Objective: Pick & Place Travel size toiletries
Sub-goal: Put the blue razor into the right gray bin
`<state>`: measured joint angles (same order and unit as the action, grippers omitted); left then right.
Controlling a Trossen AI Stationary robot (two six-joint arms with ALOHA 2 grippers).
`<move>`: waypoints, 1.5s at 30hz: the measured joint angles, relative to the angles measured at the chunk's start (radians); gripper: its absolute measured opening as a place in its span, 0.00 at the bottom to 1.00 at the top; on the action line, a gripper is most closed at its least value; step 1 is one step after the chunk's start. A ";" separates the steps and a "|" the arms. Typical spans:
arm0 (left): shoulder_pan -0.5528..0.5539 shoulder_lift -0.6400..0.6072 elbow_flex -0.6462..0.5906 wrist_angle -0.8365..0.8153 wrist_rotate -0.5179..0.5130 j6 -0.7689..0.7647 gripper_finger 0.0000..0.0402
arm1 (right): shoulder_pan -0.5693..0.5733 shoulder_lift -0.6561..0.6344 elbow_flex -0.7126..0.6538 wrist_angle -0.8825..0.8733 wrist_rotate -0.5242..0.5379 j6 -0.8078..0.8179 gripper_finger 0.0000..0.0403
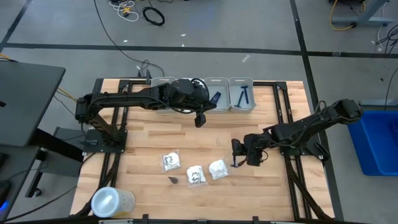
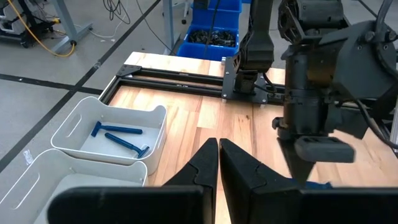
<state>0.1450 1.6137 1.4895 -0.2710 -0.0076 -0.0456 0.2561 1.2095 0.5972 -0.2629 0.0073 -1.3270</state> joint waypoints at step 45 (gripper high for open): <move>0.000 0.000 0.000 0.001 0.001 -0.001 0.06 | -0.113 -0.249 0.000 0.259 0.367 0.681 0.11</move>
<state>0.1448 1.6136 1.4895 -0.2703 -0.0067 -0.0465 0.1432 0.9600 0.5972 -0.0043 0.3744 -0.6457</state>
